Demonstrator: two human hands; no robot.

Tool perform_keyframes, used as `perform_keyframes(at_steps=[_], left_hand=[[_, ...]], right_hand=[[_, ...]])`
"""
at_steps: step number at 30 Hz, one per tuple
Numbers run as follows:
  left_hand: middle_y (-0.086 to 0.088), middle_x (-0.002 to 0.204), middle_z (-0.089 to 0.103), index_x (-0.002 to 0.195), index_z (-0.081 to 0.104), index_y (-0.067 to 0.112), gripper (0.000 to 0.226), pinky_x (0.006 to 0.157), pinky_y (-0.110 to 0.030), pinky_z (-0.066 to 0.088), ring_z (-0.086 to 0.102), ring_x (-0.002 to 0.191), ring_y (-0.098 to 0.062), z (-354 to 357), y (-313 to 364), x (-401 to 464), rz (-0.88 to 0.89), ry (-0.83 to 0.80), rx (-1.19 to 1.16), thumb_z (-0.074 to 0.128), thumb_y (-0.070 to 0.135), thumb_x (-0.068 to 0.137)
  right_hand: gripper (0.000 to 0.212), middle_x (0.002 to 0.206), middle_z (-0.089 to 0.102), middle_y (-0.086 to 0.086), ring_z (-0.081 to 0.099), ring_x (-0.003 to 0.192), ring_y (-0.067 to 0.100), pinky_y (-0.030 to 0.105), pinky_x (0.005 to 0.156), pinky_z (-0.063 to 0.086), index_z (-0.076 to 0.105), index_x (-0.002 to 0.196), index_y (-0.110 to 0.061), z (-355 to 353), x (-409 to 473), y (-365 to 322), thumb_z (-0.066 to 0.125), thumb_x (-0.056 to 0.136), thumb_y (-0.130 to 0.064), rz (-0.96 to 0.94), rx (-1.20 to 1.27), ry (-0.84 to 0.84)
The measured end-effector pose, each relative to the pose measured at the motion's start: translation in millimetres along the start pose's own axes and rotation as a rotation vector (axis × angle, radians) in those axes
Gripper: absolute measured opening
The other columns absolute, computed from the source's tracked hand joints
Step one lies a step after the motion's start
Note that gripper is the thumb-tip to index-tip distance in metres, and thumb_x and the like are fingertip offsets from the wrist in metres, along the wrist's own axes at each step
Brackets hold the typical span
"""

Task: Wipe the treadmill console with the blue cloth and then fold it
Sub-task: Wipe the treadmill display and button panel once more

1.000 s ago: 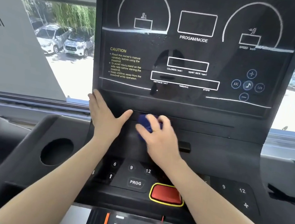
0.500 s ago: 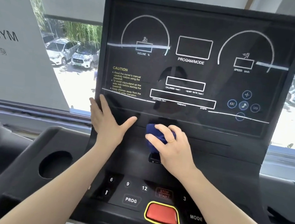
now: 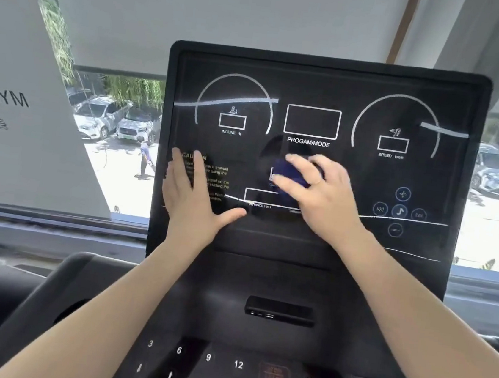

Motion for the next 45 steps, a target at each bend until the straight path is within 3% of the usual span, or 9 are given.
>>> perform_keyframes(at_steps=[5, 10, 14, 20, 24, 28, 31, 41, 45], left_hand=[[-0.015, 0.154, -0.016, 0.149, -0.003, 0.017, 0.12, 0.115, -0.044, 0.002, -0.005, 0.143, -0.033, -4.0, 7.0, 8.1, -0.006, 0.004, -0.009, 0.066, 0.066, 0.064], [-0.018, 0.154, -0.017, 0.148, -0.006, 0.016, 0.12, 0.115, -0.045, 0.002, -0.005, 0.142, -0.035, 1.1, 4.9, 7.5, -0.014, -0.021, 0.056, 0.068, 0.063, 0.066], [-0.017, 0.153, -0.018, 0.148, -0.008, 0.014, 0.12, 0.115, -0.044, 0.001, -0.008, 0.142, -0.034, 1.4, 6.4, 10.3, 0.019, -0.026, 0.11, 0.069, 0.06, 0.068], [-0.018, 0.151, -0.024, 0.145, -0.016, 0.012, 0.132, 0.113, -0.046, -0.006, -0.014, 0.142, -0.033, -1.9, 7.3, 22.3, 0.087, -0.051, 0.253, 0.061, 0.075, 0.06], [-0.017, 0.155, -0.004, 0.147, -0.007, 0.009, 0.13, 0.114, -0.046, 0.002, 0.002, 0.143, -0.031, -11.4, 12.1, 34.1, 0.211, -0.056, 0.302, 0.06, 0.077, 0.059], [-0.019, 0.155, 0.003, 0.148, 0.009, 0.007, 0.129, 0.114, -0.046, 0.009, 0.011, 0.142, -0.034, -31.8, 5.0, 48.1, 0.25, 0.018, 0.278, 0.066, 0.073, 0.053], [-0.02, 0.154, -0.014, 0.148, -0.004, 0.008, 0.13, 0.115, -0.042, 0.0, -0.003, 0.143, -0.033, -29.4, -2.4, 59.7, 0.243, -0.03, 0.302, 0.067, 0.071, 0.059], [-0.016, 0.154, -0.017, 0.147, -0.011, 0.009, 0.133, 0.115, -0.038, 0.003, -0.006, 0.143, -0.03, -26.5, -7.9, 69.3, 0.25, -0.112, 0.271, 0.063, 0.075, 0.059], [-0.015, 0.154, -0.019, 0.147, -0.012, 0.009, 0.133, 0.115, -0.038, 0.001, -0.009, 0.143, -0.028, -25.7, -7.8, 69.5, 0.224, -0.124, 0.27, 0.065, 0.073, 0.059]], right_hand=[[0.044, 0.135, 0.05, 0.014, 0.037, 0.116, 0.035, 0.051, 0.094, 0.041, 0.064, 0.114, -0.018, -4.9, 28.6, 29.6, 0.05, 0.074, -0.005, 0.35, 0.063, 0.043], [0.049, 0.143, 0.041, 0.009, 0.038, 0.124, 0.039, 0.051, 0.104, 0.032, 0.044, 0.132, -0.018, 13.5, -19.5, -48.9, 0.051, 0.083, -0.018, -0.092, 0.092, -0.141], [0.043, 0.139, 0.051, 0.007, 0.039, 0.123, 0.033, 0.043, 0.103, 0.031, 0.046, 0.121, -0.02, 17.7, -5.1, -37.0, 0.046, 0.08, -0.007, -0.157, 0.001, -0.093], [0.044, 0.134, 0.051, 0.017, 0.048, 0.114, 0.04, 0.045, 0.089, 0.045, 0.052, 0.116, -0.02, 13.7, 73.1, 15.0, 0.052, 0.075, -0.002, 0.17, -0.066, 0.071], [0.037, 0.123, 0.059, 0.019, 0.05, 0.109, 0.041, 0.047, 0.084, 0.049, 0.066, 0.109, -0.015, 20.3, 93.8, -4.6, 0.048, 0.078, -0.004, 0.461, -0.008, 0.159], [0.041, 0.126, 0.058, 0.017, 0.041, 0.113, 0.039, 0.049, 0.09, 0.046, 0.068, 0.111, -0.015, 43.4, 91.0, -67.4, 0.042, 0.079, -0.016, 0.122, 0.092, 0.059], [0.043, 0.127, 0.058, 0.017, 0.05, 0.111, 0.041, 0.047, 0.09, 0.047, 0.068, 0.111, -0.017, 50.0, 103.4, -53.6, 0.044, 0.077, -0.008, 0.008, 0.09, 0.008], [0.045, 0.128, 0.055, 0.021, 0.051, 0.107, 0.045, 0.044, 0.083, 0.048, 0.065, 0.114, -0.012, 35.7, 138.2, 3.2, 0.062, 0.071, 0.002, 0.399, -0.003, 0.136], [0.044, 0.131, 0.053, 0.019, 0.044, 0.112, 0.042, 0.048, 0.091, 0.045, 0.064, 0.117, -0.015, 51.1, 114.2, -46.4, 0.046, 0.078, -0.005, 0.195, 0.07, 0.053]])
Point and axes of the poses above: each hand's wrist, its own x-axis towards the middle knuckle, its own z-axis out of the palm, y = z × x, the point moved 8 cm from there along x, towards the middle knuckle
